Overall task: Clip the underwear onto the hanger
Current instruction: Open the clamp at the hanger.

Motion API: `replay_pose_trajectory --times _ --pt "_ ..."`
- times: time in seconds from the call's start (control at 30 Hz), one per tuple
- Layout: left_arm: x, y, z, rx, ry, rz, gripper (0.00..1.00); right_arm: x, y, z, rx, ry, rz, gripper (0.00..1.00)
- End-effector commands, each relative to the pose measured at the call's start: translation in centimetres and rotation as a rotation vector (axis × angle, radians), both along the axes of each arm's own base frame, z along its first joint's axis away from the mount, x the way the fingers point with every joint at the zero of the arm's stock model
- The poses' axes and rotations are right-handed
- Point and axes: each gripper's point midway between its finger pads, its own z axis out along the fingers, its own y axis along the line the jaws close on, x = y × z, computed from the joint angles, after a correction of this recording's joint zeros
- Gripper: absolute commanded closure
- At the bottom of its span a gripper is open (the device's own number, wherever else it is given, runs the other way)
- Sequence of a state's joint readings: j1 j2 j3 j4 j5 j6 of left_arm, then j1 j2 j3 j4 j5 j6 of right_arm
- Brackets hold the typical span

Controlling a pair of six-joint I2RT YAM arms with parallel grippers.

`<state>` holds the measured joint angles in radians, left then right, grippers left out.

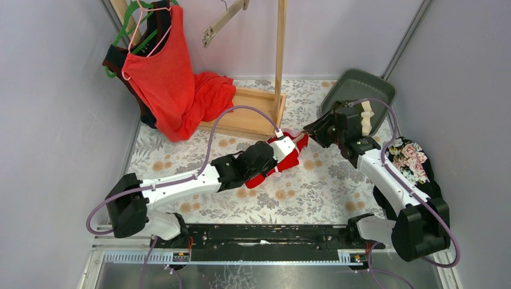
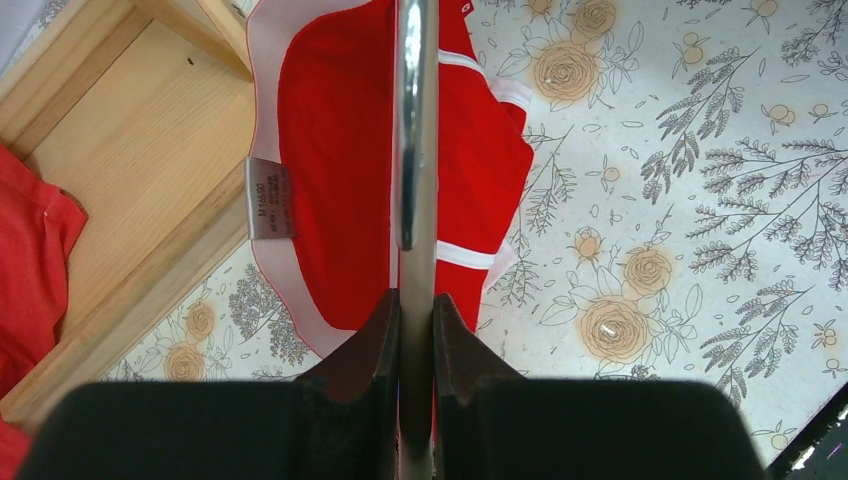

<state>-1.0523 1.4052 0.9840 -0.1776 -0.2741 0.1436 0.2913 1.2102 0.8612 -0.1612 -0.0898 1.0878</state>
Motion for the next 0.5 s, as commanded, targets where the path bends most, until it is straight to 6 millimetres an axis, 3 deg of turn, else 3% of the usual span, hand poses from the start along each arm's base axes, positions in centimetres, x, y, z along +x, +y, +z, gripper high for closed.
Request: replay_pose_trajectory --times 0.0,0.17,0.47 --pt "0.81 -1.07 1.69 -0.068 -0.064 0.015 1.0 0.67 0.48 1.1 0.019 -0.054 -0.003 0.53" --pt "0.82 -1.0 1.34 -0.056 -0.064 0.015 1.0 0.67 0.5 1.32 0.02 -0.059 -0.002 0.58" --pt "0.89 -0.51 0.9 -0.038 -0.066 0.028 1.0 0.78 0.41 1.29 0.009 -0.056 -0.004 0.82"
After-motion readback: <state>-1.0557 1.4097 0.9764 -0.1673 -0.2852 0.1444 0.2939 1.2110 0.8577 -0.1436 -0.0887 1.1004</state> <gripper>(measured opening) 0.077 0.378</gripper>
